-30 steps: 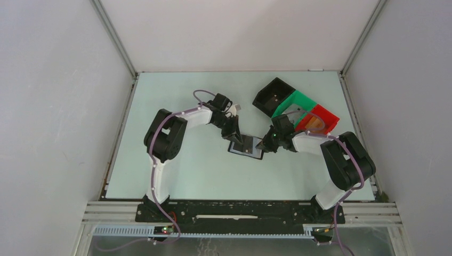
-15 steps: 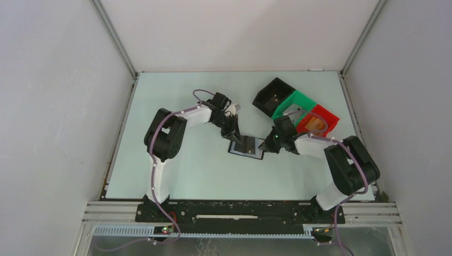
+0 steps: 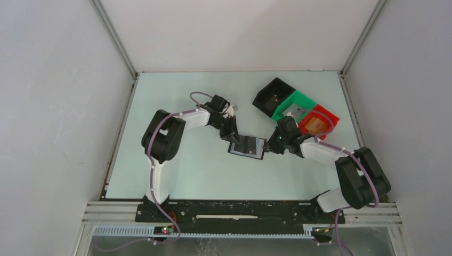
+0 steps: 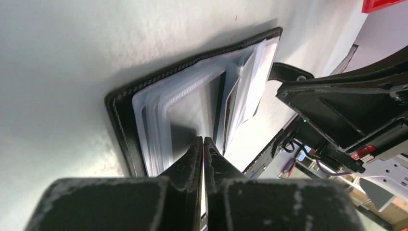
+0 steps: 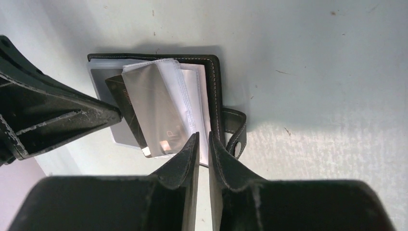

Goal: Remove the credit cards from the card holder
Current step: Remove the credit card from the card holder.

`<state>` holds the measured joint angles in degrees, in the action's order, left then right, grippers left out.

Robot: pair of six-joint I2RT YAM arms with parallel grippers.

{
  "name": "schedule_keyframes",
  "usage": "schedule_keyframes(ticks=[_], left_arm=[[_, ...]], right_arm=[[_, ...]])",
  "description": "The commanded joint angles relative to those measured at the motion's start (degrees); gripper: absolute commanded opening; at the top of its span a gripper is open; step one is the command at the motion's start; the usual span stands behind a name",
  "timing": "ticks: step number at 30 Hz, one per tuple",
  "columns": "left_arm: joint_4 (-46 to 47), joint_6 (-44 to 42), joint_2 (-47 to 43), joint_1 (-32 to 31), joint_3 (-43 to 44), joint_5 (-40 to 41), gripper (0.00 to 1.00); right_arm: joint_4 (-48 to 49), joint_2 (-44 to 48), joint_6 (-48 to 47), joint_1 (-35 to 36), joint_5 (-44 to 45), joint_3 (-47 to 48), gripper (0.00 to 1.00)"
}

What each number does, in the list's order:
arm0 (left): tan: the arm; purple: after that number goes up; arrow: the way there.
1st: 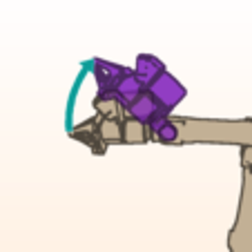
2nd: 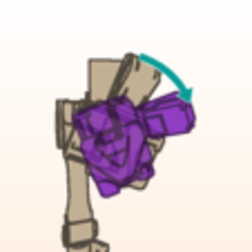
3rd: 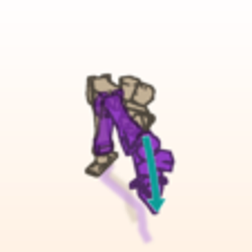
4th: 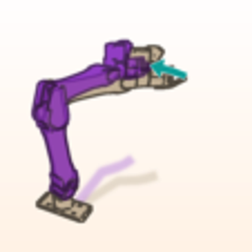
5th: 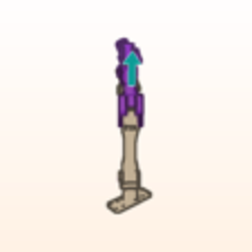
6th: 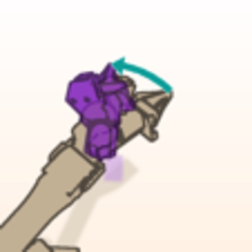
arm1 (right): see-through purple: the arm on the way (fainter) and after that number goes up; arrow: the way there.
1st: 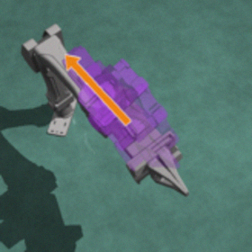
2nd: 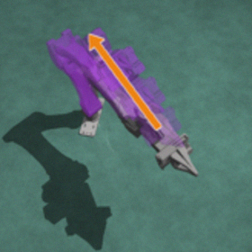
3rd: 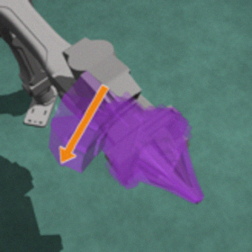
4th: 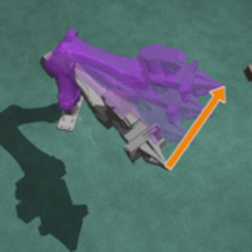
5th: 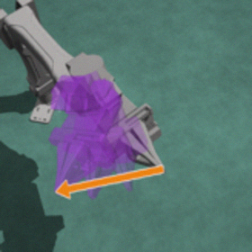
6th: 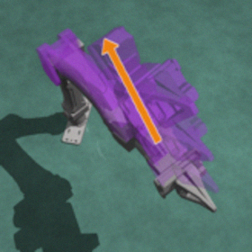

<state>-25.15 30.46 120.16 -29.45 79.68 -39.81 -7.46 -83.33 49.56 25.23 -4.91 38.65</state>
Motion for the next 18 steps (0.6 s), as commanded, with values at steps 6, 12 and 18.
schedule_keyframes(ticks=[6, 12, 18], left_arm=[[12.48, 8.55, -10.32, -0.90, -9.70, 4.53, 0.26], [15.06, 10.30, -11.01, -2.73, -10.95, 4.79, 0.39], [16.33, 11.16, -10.12, -3.16, -11.80, 5.40, 0.44]], right_arm=[[2.02, -0.63, -0.11, 2.11, 0.04, 2.06, 0.20], [3.45, -3.30, 0.57, 2.22, -1.24, 3.22, 0.22], [5.30, -5.74, 1.14, 2.19, -3.39, 3.43, 0.24]])
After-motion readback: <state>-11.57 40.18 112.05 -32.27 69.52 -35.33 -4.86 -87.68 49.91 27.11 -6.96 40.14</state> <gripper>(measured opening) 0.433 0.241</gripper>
